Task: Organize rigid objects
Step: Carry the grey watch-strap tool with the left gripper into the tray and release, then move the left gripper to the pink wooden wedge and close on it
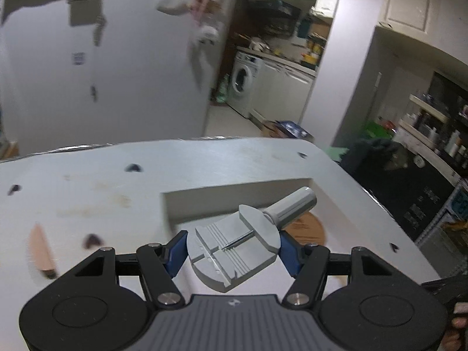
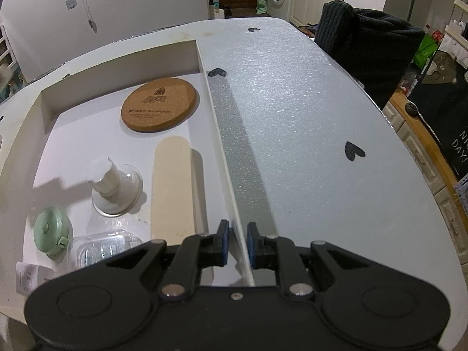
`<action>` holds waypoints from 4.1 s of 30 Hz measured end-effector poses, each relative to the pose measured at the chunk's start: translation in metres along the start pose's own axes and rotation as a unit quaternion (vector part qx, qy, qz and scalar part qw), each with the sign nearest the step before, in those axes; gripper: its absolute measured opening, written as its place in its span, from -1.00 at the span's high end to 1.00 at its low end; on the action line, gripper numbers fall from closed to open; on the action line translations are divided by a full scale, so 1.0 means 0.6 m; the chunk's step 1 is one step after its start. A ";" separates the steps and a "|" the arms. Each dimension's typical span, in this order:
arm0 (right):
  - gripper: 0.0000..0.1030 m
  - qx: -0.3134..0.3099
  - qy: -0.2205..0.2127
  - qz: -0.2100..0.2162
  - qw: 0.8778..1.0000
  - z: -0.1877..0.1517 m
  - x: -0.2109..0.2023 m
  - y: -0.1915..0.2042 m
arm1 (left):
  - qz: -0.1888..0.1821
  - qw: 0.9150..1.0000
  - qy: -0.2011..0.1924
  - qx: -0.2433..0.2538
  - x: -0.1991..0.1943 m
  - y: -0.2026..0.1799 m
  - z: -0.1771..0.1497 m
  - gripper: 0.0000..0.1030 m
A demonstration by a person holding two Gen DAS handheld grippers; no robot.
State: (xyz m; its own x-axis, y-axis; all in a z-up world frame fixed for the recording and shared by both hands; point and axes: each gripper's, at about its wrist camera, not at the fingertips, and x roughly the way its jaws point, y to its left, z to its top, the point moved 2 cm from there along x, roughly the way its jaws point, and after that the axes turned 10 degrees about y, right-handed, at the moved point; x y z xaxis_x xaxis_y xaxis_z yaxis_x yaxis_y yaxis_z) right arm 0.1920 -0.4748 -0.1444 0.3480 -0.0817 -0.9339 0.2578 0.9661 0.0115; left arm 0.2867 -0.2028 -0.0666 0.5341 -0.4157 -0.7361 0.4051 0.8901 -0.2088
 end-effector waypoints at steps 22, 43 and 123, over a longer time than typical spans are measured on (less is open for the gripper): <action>0.78 0.008 -0.006 0.021 1.000 -0.003 0.000 -0.011 | 0.071 0.990 0.100 -0.064 0.148 -0.075 -0.022 -0.28; 0.78 0.001 -0.006 0.023 1.000 -0.002 0.000 -0.010 | 0.050 0.989 0.118 -0.066 0.106 -0.080 -0.048 -1.00; 0.77 0.008 0.000 0.022 1.000 0.001 0.000 -0.009 | 0.286 0.932 0.035 -0.222 0.072 0.262 -0.062 -0.78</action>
State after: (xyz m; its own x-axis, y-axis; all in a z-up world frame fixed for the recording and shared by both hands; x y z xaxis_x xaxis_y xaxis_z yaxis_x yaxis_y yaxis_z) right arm 0.1909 -0.4803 -0.1445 0.3601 -0.0398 -0.9321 0.2566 0.9648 0.0579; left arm 0.3459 -0.0737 -0.1554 0.5116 0.1490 -0.8462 -0.2858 0.9583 -0.0041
